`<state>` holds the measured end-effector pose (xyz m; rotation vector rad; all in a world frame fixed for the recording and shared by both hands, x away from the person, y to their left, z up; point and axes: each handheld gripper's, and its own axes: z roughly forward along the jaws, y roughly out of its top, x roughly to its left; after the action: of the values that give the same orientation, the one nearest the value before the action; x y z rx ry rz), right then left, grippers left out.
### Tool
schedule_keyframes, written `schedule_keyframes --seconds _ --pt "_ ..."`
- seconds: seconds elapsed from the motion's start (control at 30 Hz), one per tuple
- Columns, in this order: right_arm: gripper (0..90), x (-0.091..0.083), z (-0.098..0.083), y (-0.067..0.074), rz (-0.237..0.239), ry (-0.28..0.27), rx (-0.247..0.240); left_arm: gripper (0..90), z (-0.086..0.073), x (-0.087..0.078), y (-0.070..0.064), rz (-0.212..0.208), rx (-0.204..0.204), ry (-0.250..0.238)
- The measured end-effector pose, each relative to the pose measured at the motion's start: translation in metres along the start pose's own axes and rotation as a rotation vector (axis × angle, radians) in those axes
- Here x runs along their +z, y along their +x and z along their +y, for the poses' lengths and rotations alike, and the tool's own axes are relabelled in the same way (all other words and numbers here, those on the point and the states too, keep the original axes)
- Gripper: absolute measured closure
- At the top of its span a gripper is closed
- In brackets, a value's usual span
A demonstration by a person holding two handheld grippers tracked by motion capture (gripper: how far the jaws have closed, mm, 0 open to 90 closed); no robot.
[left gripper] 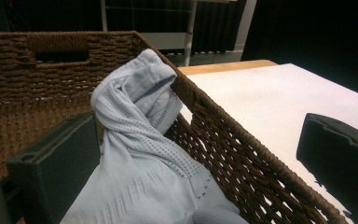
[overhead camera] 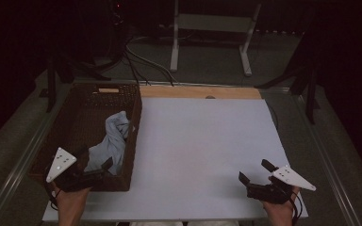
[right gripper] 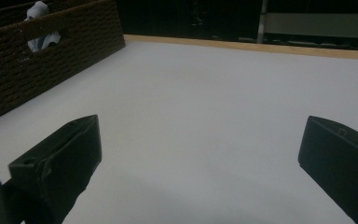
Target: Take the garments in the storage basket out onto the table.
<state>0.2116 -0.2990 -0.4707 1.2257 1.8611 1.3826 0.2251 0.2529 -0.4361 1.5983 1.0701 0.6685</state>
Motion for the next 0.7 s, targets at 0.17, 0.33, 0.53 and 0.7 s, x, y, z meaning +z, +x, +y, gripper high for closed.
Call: schedule_keyframes --seconds 0.17,0.33,0.53,0.7 --pt "0.0 -0.001 0.0 -0.001 -0.008 -0.003 0.009 1.1 0.005 0.0 -0.002 -0.003 0.012 -0.003" --pt "0.0 -0.002 0.0 -0.001 -0.009 -0.006 0.01 1.1 0.009 0.0 -0.002 -0.015 0.009 -0.011" --pt "0.0 -0.001 0.0 0.001 -0.006 -0.006 0.007 1.1 0.011 0.0 -0.001 -0.015 0.005 -0.011" --pt "0.0 -0.001 -0.001 0.002 -0.003 -0.006 0.011 1.1 0.014 0.001 0.0 -0.029 0.021 -0.008"
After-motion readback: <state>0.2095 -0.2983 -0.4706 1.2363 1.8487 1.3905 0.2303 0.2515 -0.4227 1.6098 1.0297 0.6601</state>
